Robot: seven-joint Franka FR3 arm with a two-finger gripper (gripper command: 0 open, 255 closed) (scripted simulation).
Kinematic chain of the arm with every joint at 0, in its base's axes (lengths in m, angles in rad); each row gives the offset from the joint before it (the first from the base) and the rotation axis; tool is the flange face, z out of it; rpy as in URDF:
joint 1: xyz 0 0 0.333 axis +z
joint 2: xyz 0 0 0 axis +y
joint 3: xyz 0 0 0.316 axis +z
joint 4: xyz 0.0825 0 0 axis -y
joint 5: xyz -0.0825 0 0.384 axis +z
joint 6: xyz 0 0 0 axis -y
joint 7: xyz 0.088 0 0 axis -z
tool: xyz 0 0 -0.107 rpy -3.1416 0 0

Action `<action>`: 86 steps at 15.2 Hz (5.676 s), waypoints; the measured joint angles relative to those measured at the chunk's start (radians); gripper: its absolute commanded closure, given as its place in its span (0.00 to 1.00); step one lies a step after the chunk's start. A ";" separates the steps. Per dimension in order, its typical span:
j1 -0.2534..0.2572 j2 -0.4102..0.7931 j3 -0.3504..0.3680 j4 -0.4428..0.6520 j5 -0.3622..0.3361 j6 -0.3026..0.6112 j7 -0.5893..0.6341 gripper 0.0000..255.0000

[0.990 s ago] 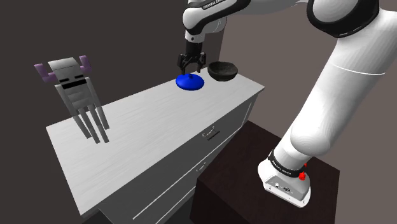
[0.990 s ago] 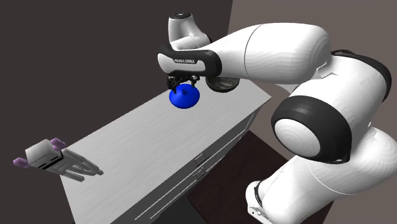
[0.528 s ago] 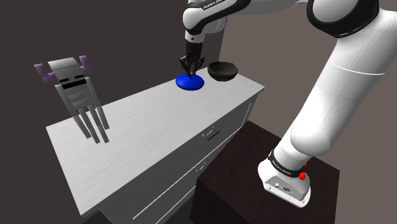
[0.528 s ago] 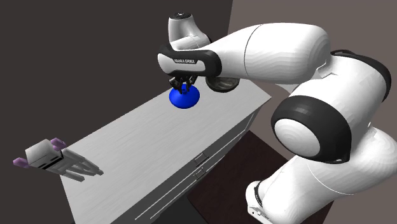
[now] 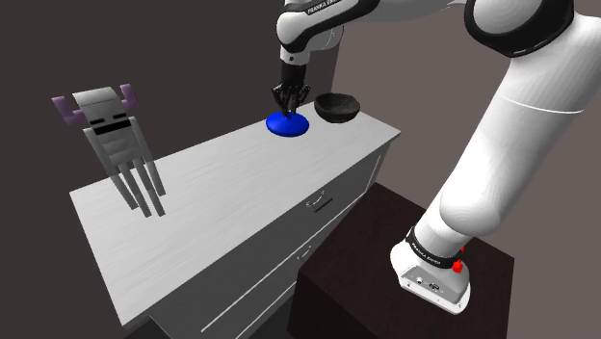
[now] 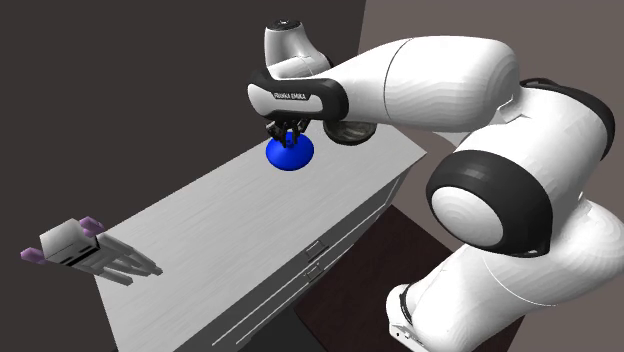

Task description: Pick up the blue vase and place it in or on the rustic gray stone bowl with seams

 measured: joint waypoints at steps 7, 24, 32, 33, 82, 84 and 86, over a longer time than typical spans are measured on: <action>0.000 -0.022 -0.001 0.053 -0.005 -0.075 0.006 1.00; -0.002 -0.053 -0.003 0.244 -0.012 -0.297 0.019 1.00; -0.025 -0.065 -0.024 0.318 -0.014 -0.386 -0.018 1.00; -0.037 -0.068 -0.035 0.324 -0.015 -0.395 -0.040 1.00; -0.193 -0.083 -0.189 0.111 -0.021 -0.215 -0.361 0.00; -0.194 -0.080 -0.190 0.159 -0.021 -0.259 -0.361 0.00; -0.193 -0.095 -0.189 0.198 -0.025 -0.313 -0.356 0.00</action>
